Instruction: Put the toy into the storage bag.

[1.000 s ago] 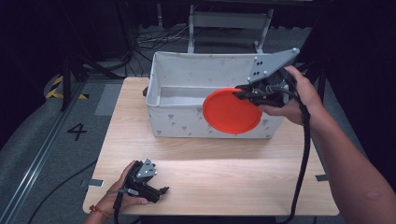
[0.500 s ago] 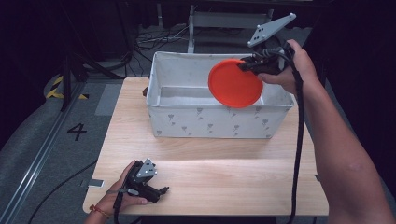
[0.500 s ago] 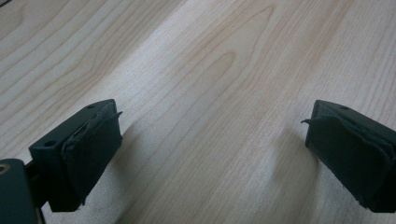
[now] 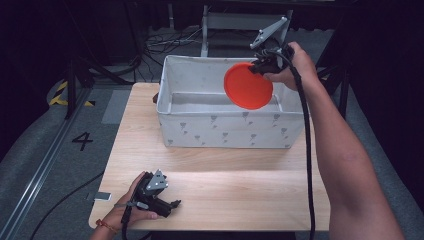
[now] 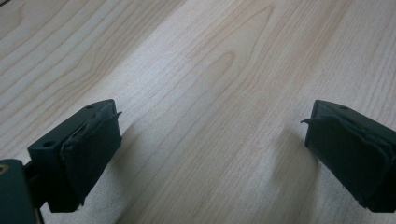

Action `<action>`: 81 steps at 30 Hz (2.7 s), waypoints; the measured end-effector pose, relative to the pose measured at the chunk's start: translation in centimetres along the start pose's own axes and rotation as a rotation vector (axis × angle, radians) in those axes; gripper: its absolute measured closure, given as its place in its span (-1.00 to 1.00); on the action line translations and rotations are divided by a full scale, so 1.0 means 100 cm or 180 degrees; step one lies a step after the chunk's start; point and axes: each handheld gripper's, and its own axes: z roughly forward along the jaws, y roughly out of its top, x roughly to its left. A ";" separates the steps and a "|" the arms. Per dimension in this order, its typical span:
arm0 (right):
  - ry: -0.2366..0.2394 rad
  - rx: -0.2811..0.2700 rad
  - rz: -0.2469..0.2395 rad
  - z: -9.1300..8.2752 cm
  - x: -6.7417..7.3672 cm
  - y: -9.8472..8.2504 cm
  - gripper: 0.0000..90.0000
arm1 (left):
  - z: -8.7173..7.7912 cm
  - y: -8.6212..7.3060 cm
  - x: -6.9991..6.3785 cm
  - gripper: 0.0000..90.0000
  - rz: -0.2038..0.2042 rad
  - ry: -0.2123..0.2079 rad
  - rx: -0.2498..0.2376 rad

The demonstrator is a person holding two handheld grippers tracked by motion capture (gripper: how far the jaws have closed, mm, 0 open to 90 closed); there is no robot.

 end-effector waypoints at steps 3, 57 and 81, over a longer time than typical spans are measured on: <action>0.0017 0.0036 -0.0018 0.007 0.001 -0.001 0.82 | 0.000 0.000 0.000 -0.92 -0.0002 -0.0001 -0.0002; 0.0958 0.1055 -0.0701 0.079 0.043 -0.033 0.81 | 0.000 0.000 0.000 -0.92 -0.0004 -0.0010 -0.0004; 0.0967 0.1110 -0.0790 0.074 0.047 -0.040 0.80 | 0.000 0.000 0.000 -0.92 -0.0003 -0.0011 0.0014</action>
